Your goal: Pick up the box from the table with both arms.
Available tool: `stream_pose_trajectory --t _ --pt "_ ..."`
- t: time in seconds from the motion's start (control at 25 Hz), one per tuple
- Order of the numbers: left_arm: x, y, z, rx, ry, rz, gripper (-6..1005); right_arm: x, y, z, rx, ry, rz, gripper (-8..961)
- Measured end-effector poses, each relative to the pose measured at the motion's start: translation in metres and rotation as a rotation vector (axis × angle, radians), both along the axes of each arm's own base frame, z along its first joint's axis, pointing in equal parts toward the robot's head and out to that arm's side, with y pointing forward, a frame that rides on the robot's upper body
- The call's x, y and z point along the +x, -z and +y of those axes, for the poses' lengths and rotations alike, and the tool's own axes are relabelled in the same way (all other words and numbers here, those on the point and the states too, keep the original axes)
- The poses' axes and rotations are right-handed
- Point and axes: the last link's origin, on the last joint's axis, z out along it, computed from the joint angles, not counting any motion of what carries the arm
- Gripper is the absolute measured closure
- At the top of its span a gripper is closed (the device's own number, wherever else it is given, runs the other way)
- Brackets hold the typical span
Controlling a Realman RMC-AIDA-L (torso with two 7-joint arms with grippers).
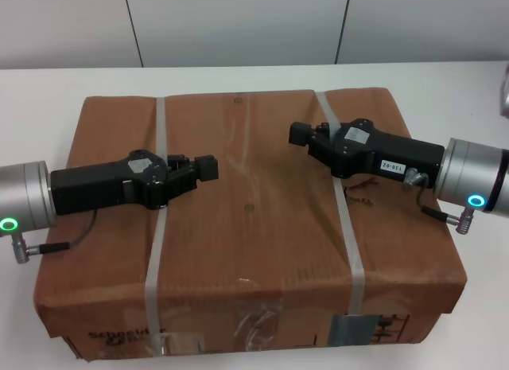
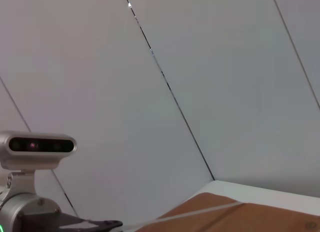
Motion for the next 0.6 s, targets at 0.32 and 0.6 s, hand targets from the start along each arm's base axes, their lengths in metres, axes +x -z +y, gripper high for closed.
stream_pose_trajectory --t 0.32,0.6 --pt "0.0006 -0.0004 -0.0013 -0.003 0.006 -0.007 928 -0.0009 -0.0004 -0.0007 -0.003 -0.006 0.006 942" --pt "0.0007 -0.0008 -0.0014 -0.004 0.008 -0.008 928 -0.0013 0.0002 -0.0011 -0.005 -0.006 0.007 942"
